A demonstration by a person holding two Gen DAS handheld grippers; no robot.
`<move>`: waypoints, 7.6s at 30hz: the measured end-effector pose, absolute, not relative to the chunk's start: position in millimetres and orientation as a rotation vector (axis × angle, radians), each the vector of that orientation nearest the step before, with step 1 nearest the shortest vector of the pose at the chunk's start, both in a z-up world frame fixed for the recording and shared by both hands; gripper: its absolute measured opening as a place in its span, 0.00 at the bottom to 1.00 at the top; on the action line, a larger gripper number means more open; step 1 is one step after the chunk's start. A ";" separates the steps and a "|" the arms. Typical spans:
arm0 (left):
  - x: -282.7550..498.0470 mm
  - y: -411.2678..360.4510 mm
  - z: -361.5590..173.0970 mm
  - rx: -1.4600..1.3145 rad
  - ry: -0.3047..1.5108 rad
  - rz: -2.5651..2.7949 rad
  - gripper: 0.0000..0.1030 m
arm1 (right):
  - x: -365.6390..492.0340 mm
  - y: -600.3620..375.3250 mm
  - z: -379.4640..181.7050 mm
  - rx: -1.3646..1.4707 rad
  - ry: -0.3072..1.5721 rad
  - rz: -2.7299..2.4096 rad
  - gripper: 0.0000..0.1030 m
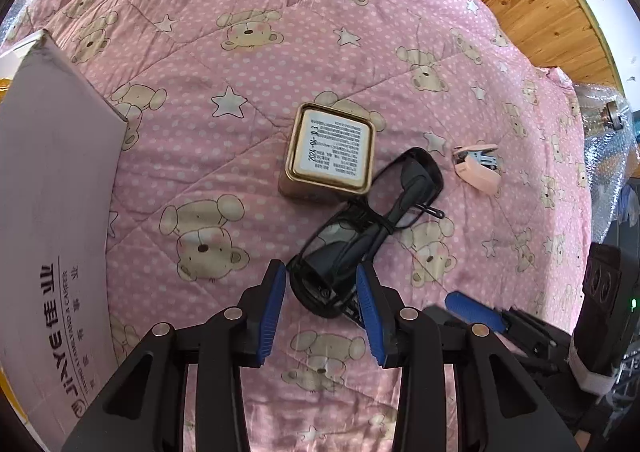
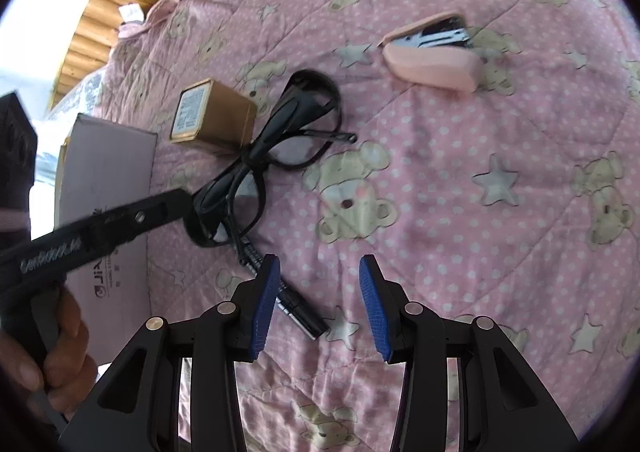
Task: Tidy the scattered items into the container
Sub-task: 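Grasp the black marker with the left tool while the right tool grasps the black glasses, then lift the marker and glasses and carry them toward the cardboard box, then carry the black marker and black glasses over the box with both tools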
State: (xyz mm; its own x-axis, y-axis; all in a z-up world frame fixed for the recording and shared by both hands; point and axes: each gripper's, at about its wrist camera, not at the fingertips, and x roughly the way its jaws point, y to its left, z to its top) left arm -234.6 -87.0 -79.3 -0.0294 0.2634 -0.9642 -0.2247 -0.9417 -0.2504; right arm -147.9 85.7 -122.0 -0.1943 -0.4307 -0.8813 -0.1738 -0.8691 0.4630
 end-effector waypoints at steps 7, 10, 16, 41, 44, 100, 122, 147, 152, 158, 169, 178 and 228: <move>-248.1 -85.5 -87.1 -1.932 -0.046 2.052 0.37 | -143.6 55.6 -139.3 1.856 -0.721 -2.056 0.43; -251.2 -86.3 -89.3 -1.937 -0.046 2.056 0.37 | -137.4 38.5 -150.4 1.861 -0.772 -1.889 0.43; -245.5 -92.6 -93.8 -1.965 -0.063 2.050 0.37 | -136.8 40.0 -151.0 1.848 -0.814 -1.897 0.43; -188.7 -99.9 -122.2 -2.017 -0.177 2.019 0.40 | -213.2 81.6 -166.8 1.746 -1.305 -1.947 0.43; -188.0 -99.4 -122.0 -2.007 -0.159 2.023 0.40 | -213.8 81.6 -163.0 1.768 -1.254 -1.974 0.24; -198.5 -101.1 -90.0 -1.907 -0.216 2.127 0.14 | -169.6 92.7 -114.0 1.901 -0.741 -2.233 0.17; -144.5 -155.9 -29.7 -1.805 -0.225 2.209 0.14 | -112.9 64.6 -85.7 1.875 -0.655 -2.236 0.17; -105.0 -190.4 10.2 -1.690 -0.317 2.323 0.14 | -82.9 16.7 -47.0 1.761 -0.536 -2.216 0.17; -95.1 -201.2 19.6 -1.668 -0.333 2.357 0.14 | -80.6 -0.7 -40.3 1.735 -0.503 -2.189 0.17; -81.7 -217.5 28.8 -1.654 -0.372 2.400 0.14 | -79.5 -23.6 -31.9 1.701 -0.449 -2.160 0.17; -58.4 -251.8 36.2 -1.654 -0.482 2.466 0.14 | -79.2 -54.7 -22.8 1.661 -0.370 -2.118 0.17; -53.4 -277.9 41.6 -1.638 -0.611 2.505 0.14 | -82.8 -75.4 -15.8 1.638 -0.303 -2.082 0.17; -99.8 -366.4 36.8 -1.634 -0.955 2.560 0.14 | -170.3 -208.1 26.9 1.531 0.032 -1.958 0.17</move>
